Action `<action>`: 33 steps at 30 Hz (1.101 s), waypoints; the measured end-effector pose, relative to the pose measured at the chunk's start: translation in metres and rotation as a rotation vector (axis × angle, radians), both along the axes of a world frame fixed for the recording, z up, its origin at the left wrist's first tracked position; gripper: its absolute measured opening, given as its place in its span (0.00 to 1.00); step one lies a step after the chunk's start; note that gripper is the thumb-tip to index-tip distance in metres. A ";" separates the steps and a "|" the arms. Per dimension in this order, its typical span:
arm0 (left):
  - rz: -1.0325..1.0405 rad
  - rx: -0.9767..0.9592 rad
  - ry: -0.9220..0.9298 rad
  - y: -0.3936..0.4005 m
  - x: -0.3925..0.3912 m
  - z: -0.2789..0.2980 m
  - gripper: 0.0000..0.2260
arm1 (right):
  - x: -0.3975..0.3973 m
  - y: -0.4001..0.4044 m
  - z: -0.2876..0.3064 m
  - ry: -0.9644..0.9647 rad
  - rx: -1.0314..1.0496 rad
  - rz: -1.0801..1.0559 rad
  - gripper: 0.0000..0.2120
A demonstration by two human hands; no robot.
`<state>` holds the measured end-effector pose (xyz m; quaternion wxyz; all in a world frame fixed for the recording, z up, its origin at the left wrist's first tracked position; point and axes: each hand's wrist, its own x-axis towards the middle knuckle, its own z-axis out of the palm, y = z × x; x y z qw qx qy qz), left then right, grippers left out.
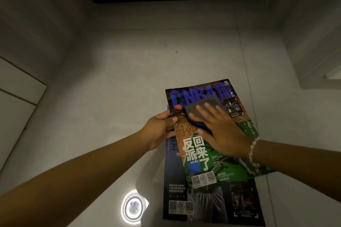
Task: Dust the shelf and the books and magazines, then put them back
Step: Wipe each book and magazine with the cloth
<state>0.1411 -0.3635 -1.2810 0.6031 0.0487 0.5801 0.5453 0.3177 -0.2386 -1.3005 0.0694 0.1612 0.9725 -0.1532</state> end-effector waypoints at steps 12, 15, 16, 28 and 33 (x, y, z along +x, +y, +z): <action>-0.018 -0.032 -0.020 0.004 -0.007 0.000 0.11 | -0.023 -0.005 0.004 -0.028 -0.047 -0.087 0.35; -0.008 -0.029 -0.033 0.003 -0.007 0.000 0.12 | -0.015 -0.023 0.001 0.018 -0.029 0.038 0.29; -0.004 -0.028 -0.038 0.003 -0.007 0.000 0.13 | -0.009 -0.027 0.000 0.039 -0.024 0.088 0.28; 0.045 -0.051 0.049 0.006 -0.002 -0.003 0.11 | 0.022 -0.006 -0.008 0.078 0.057 0.130 0.24; 0.054 -0.077 0.100 0.006 0.001 -0.002 0.11 | 0.038 -0.038 -0.014 0.097 0.077 0.346 0.24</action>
